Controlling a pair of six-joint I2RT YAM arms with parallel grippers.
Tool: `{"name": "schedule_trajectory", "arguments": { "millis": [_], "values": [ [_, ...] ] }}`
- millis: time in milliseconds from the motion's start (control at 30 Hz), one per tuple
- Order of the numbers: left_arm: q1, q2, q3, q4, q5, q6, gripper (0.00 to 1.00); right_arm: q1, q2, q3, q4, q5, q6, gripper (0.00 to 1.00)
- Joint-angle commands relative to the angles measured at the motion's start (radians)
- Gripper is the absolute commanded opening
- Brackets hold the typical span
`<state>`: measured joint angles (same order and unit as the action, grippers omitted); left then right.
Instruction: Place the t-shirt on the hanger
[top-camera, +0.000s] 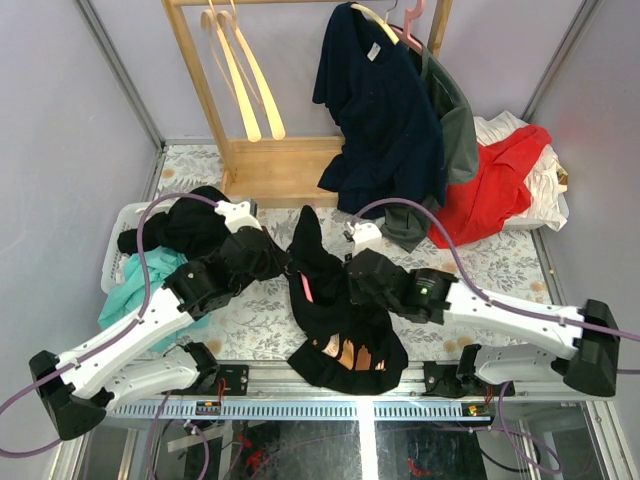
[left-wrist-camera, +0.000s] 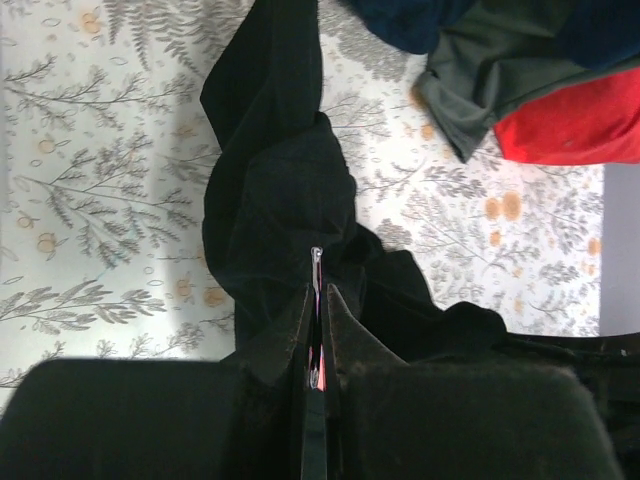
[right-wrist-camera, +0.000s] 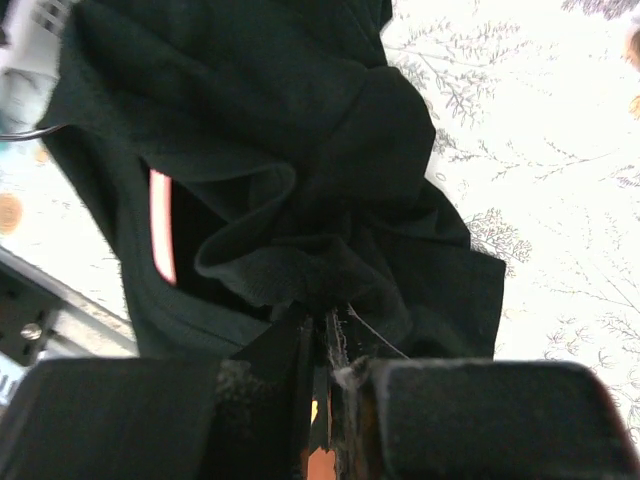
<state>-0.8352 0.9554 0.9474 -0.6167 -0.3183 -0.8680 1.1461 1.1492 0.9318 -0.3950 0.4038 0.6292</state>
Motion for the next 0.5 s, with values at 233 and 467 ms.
{"name": "schedule_trajectory", "arguments": {
  "millis": [233, 467],
  "values": [
    [-0.002, -0.042, -0.169, 0.066, -0.068, -0.062, 0.00, -0.060, 0.221, 0.149, -0.005, -0.159, -0.062, 0.48],
    [-0.002, -0.034, -0.145, 0.052, -0.071, -0.051, 0.00, -0.059, 0.107, 0.264, -0.094, -0.276, -0.096, 0.59]
  ]
}}
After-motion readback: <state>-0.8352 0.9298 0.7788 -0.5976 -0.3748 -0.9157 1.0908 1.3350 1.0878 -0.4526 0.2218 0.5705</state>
